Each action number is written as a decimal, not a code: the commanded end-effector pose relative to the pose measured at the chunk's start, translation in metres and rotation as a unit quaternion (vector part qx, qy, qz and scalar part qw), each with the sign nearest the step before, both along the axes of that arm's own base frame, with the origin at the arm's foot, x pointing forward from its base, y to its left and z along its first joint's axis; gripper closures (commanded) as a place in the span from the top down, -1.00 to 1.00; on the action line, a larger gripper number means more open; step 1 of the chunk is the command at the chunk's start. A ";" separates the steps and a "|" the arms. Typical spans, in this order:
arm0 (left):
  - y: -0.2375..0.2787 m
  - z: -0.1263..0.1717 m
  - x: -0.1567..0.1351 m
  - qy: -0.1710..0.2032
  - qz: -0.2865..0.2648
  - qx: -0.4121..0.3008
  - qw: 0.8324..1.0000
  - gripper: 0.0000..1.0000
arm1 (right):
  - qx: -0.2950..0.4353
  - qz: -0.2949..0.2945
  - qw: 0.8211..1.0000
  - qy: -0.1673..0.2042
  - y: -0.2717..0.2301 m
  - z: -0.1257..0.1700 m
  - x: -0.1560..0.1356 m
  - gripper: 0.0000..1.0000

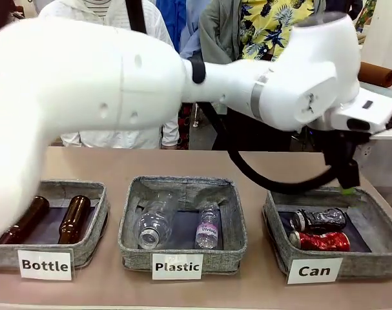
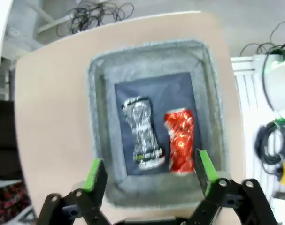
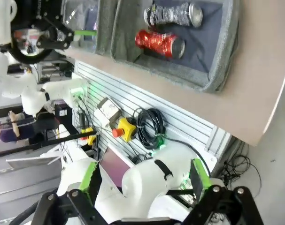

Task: Sort the can waste into the basket.
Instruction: Pick up the can waste from the table and place it in the right Fabric basket.

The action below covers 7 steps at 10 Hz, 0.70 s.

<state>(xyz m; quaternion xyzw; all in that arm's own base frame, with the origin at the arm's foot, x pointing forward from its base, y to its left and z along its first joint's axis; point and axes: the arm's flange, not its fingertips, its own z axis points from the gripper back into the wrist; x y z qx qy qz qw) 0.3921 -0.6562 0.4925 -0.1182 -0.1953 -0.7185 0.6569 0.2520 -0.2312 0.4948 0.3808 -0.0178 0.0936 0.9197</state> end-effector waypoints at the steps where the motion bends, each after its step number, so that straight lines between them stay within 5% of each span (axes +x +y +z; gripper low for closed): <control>1: 0.080 0.029 -0.007 0.023 0.055 0.026 0.998 0.94 | 0.004 -0.056 0.998 -0.011 0.024 0.005 0.044 1.00; 4: 0.215 0.057 -0.017 0.073 0.144 -0.006 0.987 0.94 | 0.043 0.064 0.997 -0.014 0.112 0.002 0.129 1.00; 6: 0.311 0.059 -0.020 0.103 0.248 -0.077 0.960 0.94 | 0.057 0.097 0.993 -0.033 0.173 -0.012 0.160 1.00; 7: 0.364 0.053 -0.019 0.149 0.277 -0.122 0.941 0.94 | 0.057 0.111 0.992 -0.029 0.199 -0.024 0.174 1.00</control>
